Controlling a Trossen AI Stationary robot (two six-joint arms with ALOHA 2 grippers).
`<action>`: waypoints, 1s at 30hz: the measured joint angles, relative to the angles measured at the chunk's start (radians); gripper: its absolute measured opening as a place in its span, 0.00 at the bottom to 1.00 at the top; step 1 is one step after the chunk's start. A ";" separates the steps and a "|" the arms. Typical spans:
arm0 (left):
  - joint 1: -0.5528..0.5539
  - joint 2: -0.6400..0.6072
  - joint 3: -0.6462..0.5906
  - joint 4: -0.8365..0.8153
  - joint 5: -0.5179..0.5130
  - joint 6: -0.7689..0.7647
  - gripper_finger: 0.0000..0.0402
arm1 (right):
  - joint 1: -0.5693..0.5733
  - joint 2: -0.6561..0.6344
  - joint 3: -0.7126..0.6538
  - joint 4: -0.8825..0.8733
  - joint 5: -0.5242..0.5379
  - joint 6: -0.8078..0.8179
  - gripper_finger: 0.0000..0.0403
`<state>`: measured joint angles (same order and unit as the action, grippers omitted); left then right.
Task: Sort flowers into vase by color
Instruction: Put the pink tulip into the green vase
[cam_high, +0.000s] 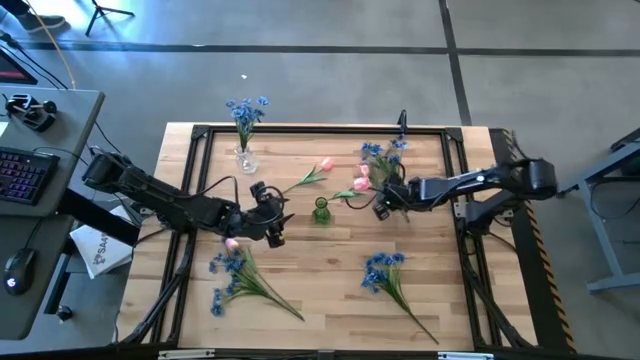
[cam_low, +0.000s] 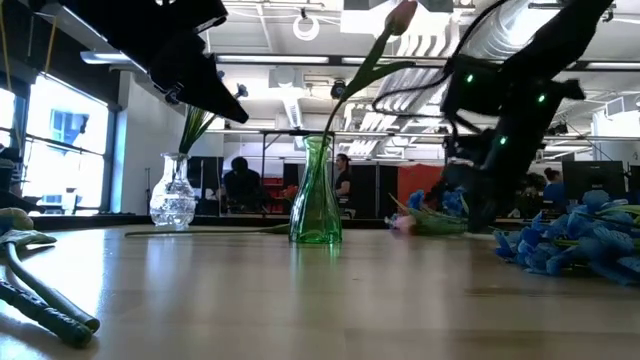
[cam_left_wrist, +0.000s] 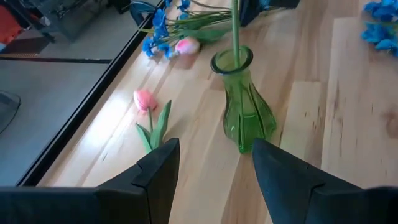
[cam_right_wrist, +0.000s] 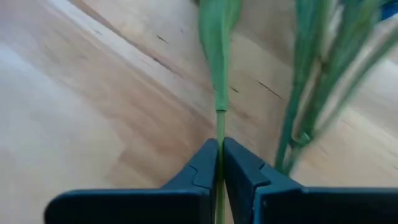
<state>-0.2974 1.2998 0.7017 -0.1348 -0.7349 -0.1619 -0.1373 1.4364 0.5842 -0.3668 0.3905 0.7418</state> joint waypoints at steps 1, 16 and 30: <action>-0.003 -0.001 0.000 0.004 0.000 0.001 0.47 | 0.018 -0.031 0.000 -0.020 0.017 0.019 0.05; -0.039 -0.002 0.000 0.036 0.000 0.037 0.47 | 0.473 -0.458 0.002 -0.156 0.530 0.250 0.01; -0.036 -0.002 0.000 0.389 0.223 0.267 0.47 | 0.835 -0.489 0.003 0.387 0.827 -0.239 0.01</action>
<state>-0.3332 1.2976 0.7017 0.2546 -0.5115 0.1049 0.6977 0.9470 0.5875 0.0205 1.2173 0.5023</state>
